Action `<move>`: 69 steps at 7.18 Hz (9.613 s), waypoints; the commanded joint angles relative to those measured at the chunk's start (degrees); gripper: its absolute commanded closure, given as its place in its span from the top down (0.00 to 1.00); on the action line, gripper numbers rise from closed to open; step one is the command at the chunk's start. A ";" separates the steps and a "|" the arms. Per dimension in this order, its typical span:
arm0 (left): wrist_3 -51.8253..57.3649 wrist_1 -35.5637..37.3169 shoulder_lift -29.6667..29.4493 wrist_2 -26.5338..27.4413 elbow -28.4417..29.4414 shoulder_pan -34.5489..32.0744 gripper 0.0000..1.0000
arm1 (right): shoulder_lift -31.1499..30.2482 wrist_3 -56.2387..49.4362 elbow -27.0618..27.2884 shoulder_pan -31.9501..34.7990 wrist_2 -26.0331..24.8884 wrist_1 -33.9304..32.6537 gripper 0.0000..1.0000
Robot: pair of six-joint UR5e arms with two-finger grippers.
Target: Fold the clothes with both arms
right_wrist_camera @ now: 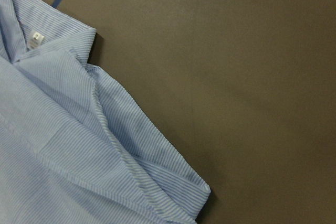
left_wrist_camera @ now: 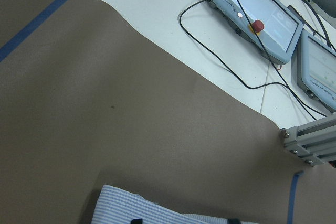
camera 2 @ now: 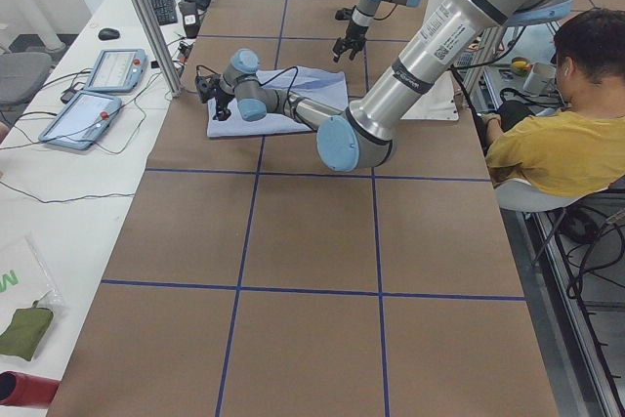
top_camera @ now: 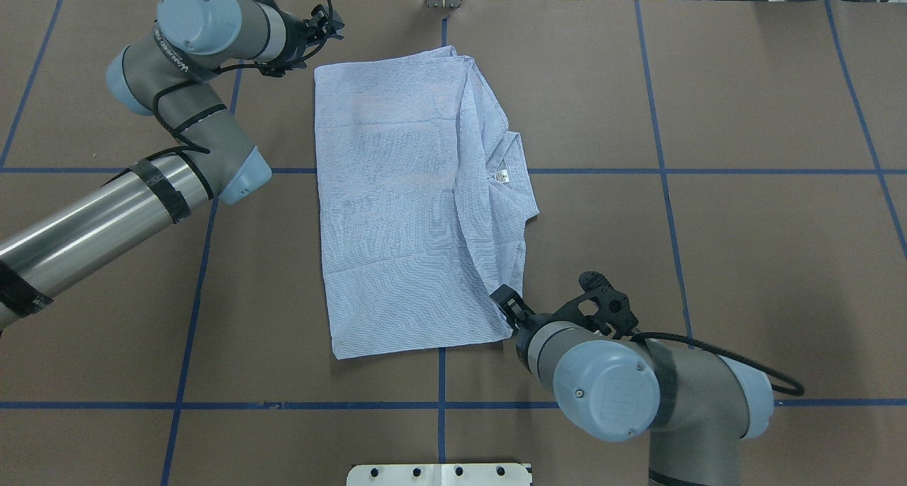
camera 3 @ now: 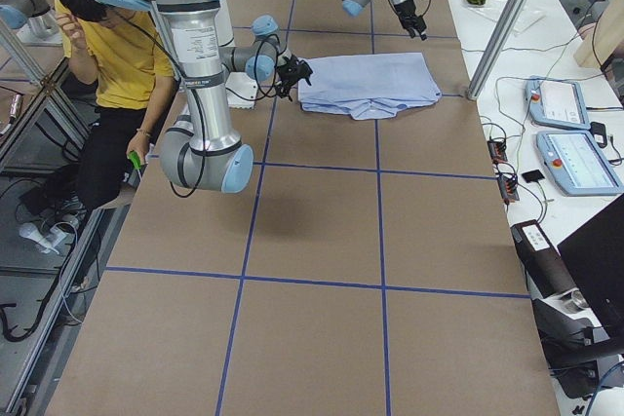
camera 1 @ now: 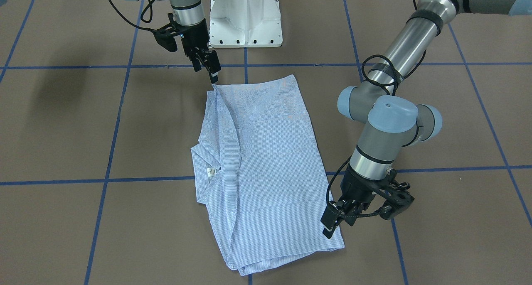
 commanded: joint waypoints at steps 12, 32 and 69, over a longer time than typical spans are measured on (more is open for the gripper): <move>-0.20 2.14 1.01 -0.36 -2.90 -0.03 0.89 | 7.26 0.38 -10.50 0.86 -5.12 -0.93 0.00; -41.95 21.66 28.43 11.42 -49.30 39.35 0.00 | 3.31 -0.41 -0.39 -0.45 -1.52 -9.11 0.00; 92.67 13.55 34.32 -27.24 -19.26 -32.36 0.99 | -9.88 -127.08 -28.69 74.50 52.80 -0.44 1.00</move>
